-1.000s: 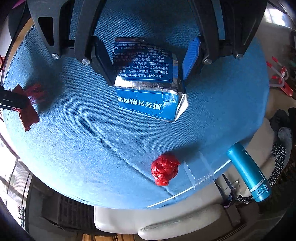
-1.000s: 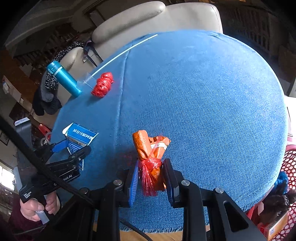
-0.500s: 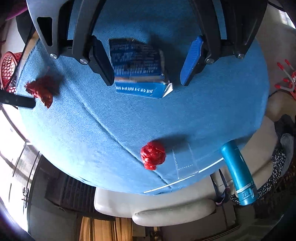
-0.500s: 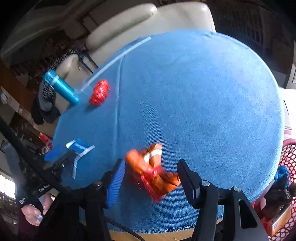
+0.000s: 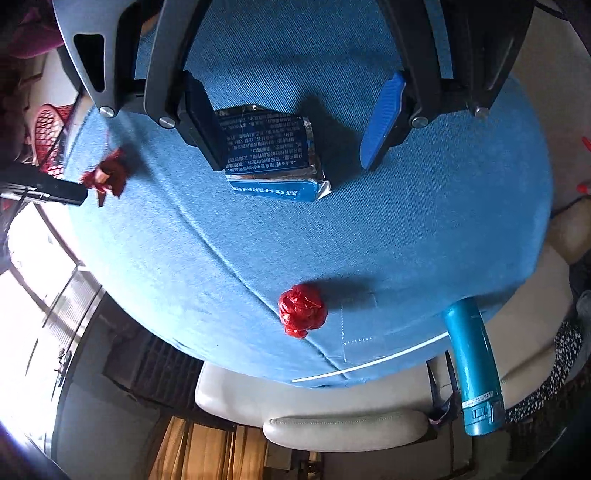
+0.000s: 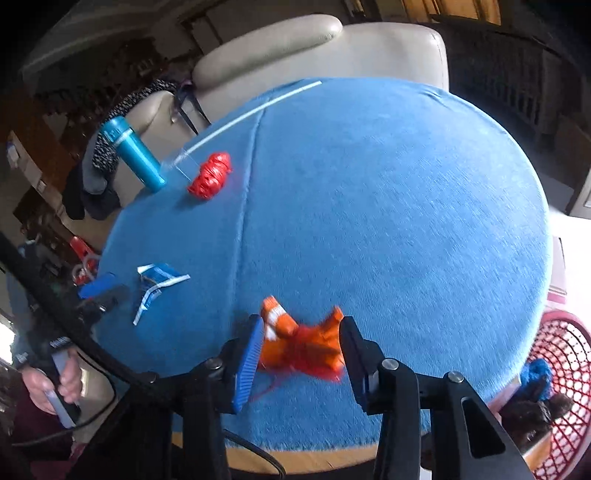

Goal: Collect trash

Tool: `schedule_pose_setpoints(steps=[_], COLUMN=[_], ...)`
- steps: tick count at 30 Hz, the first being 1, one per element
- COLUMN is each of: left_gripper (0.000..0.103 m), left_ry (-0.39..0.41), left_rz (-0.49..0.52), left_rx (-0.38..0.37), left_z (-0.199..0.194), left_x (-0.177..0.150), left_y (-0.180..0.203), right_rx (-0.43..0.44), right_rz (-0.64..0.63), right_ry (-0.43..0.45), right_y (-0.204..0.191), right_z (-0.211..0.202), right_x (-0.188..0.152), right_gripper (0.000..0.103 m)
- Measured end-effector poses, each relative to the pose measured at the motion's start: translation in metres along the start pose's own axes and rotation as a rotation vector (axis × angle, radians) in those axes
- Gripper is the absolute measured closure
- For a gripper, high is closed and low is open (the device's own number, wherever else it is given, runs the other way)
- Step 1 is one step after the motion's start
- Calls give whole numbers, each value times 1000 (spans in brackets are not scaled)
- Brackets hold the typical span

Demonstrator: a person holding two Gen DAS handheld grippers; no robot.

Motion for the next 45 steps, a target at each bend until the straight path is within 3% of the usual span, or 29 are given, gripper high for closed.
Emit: schedule_pose_setpoints(steps=[7, 14, 16, 18, 20, 24, 29, 34, 36, 39, 45], left_gripper=[28, 28, 28, 28, 28, 28, 28, 28, 28, 28, 28], left_ry=[-21, -26, -21, -18, -15, -25, -45, -27, -21, -15, -27], left_rz=[8, 8, -10, -25, -24, -12, 1, -7, -21, -38, -36], left_rx=[-7, -3, -3, -12, -12, -5, -9, -6, -6, -2, -15], left_z=[2, -2, -4, -7, -8, -4, 5, -1, -5, -11, -5], left_x=[1, 0, 1, 3, 3, 1, 2, 6, 6, 4, 0], left_y=[3, 1, -1, -1, -1, 2, 10, 6, 3, -4, -4], right_rx=[31, 82, 158, 200, 169, 84, 179, 155, 170, 187, 84], right_rz=[96, -4, 47, 109, 93, 16, 180, 145, 110, 35, 66], right_ry=[-65, -139, -108, -7, 13, -36, -126, -179, -147, -7, -53], right_y=[23, -11, -20, -18, -14, -4, 6, -22, -37, -51, -28], right_z=[-2, 15, 18, 12, 11, 12, 14, 36, 40, 37, 35], right_x=[-13, -15, 2, 24, 31, 22, 9, 13, 27, 52, 34], right_gripper=[50, 52, 52, 52, 52, 52, 52, 52, 52, 52, 52])
Point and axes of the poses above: each gripper's, at about its wrist camera, not at the fingertips, and z roughly the way its jaws point, y to its right, x to its top, the point moved 8 cm from there along z, roughly the way its jaws point, and after that the axes turned 8 degrees about z, right-handed, at the moved point
